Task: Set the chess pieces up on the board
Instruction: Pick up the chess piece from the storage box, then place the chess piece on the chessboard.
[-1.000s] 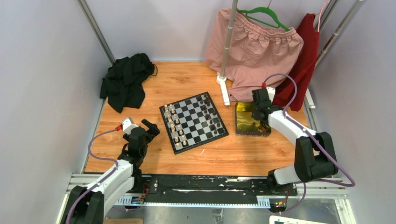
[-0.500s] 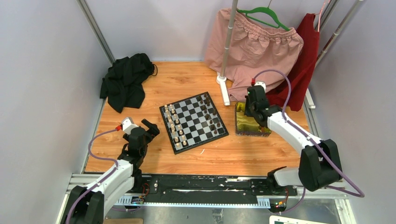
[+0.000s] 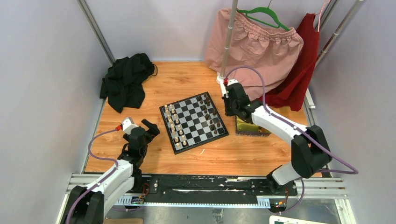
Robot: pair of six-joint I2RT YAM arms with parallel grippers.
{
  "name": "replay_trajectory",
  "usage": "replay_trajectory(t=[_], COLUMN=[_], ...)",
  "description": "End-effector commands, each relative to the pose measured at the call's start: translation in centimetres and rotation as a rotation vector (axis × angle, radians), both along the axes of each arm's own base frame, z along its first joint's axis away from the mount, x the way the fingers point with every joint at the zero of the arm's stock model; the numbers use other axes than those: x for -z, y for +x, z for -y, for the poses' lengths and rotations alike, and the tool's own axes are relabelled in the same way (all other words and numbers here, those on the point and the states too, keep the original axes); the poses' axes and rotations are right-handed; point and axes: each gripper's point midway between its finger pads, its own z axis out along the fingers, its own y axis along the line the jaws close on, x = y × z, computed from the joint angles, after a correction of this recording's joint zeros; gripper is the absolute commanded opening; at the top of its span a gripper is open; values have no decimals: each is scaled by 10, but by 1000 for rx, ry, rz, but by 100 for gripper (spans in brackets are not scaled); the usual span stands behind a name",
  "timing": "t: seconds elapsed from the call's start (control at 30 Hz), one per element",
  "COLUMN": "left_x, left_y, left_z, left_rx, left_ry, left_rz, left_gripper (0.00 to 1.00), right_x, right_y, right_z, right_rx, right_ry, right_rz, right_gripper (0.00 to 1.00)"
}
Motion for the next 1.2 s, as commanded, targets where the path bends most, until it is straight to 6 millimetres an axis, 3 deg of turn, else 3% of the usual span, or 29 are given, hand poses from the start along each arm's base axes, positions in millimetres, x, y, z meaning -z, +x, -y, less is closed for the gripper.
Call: replay_trajectory(t=[0.0,0.33,0.67,1.17], left_x=[-10,-11,-11,-10], left_y=[6,6,7,7], left_z=[-1,-1,-1,0], left_rx=[-13,-13,-13,-11], left_ry=[-9,-9,-9,-11], left_rz=[40,41,41,39], left_gripper=[100,100,100,100], right_x=[-3,16,39,52], right_y=[-2,-4,-2,1], right_z=[-27,-57,-66,-68], right_rx=[-111,-195,-220,-224], right_ry=[-26,-58,-79,-93], right_rz=[0,-24,-53,-57], right_gripper=[0,0,0,0])
